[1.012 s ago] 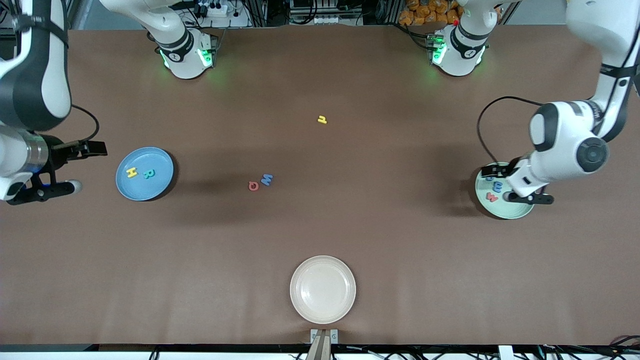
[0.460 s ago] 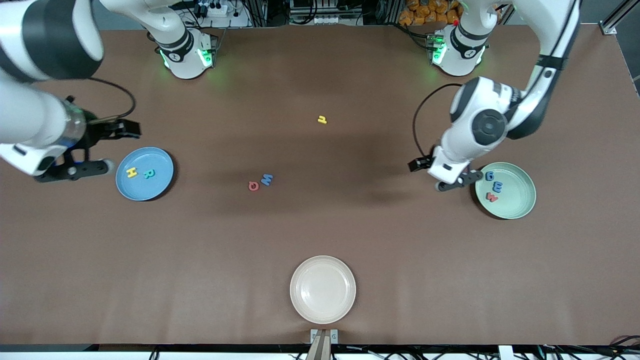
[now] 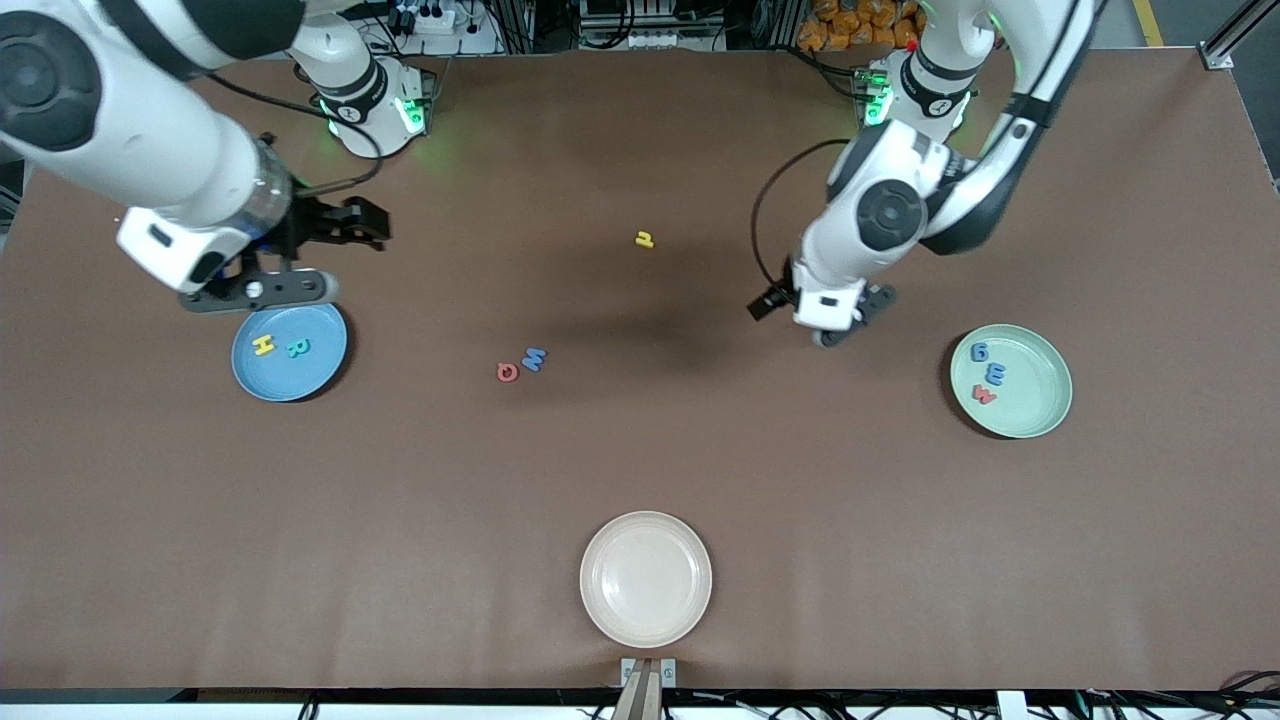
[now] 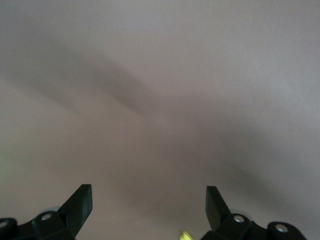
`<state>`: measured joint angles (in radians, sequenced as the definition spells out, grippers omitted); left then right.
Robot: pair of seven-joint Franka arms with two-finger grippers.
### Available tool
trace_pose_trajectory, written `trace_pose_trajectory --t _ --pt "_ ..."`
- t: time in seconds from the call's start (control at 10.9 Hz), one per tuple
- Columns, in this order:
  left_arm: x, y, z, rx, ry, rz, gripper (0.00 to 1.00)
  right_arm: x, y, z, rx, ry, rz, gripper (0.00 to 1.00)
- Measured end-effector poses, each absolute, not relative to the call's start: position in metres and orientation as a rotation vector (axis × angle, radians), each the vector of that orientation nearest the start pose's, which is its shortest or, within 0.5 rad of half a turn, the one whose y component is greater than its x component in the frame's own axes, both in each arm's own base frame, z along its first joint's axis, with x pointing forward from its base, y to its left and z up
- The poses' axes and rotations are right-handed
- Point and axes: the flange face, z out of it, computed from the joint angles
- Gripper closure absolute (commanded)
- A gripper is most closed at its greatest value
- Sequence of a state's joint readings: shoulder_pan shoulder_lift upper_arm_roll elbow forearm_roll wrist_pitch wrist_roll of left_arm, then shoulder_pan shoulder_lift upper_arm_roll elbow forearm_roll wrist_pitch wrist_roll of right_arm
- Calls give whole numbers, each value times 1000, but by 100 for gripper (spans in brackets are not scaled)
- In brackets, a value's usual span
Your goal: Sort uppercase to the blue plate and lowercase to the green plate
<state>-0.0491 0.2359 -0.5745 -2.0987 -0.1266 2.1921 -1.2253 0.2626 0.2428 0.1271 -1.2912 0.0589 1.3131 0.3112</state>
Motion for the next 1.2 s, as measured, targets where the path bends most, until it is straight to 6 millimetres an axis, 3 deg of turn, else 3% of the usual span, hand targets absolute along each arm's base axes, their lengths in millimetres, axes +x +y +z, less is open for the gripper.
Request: trace_pose_trajectory --t 0.18,0.37,0.55,0.83,1.2 --pt "427 -365 317 -2949 -1230 374 0 553 254 573 -3099 -117 316 0" --pt "395 -392 309 -2934 -1347 359 0 558 267 546 -3086 -112 252 0" --pt "370 -402 295 -2933 -1419 345 0 561 279 514 -3069 -122 185 0" --pt "336 -412 272 -2930 -1518 339 0 548 307 462 -3041 -147 93 0" --pt "302 -444 260 -2936 -1603 398 0 529 313 383 -3032 -181 -33 0"
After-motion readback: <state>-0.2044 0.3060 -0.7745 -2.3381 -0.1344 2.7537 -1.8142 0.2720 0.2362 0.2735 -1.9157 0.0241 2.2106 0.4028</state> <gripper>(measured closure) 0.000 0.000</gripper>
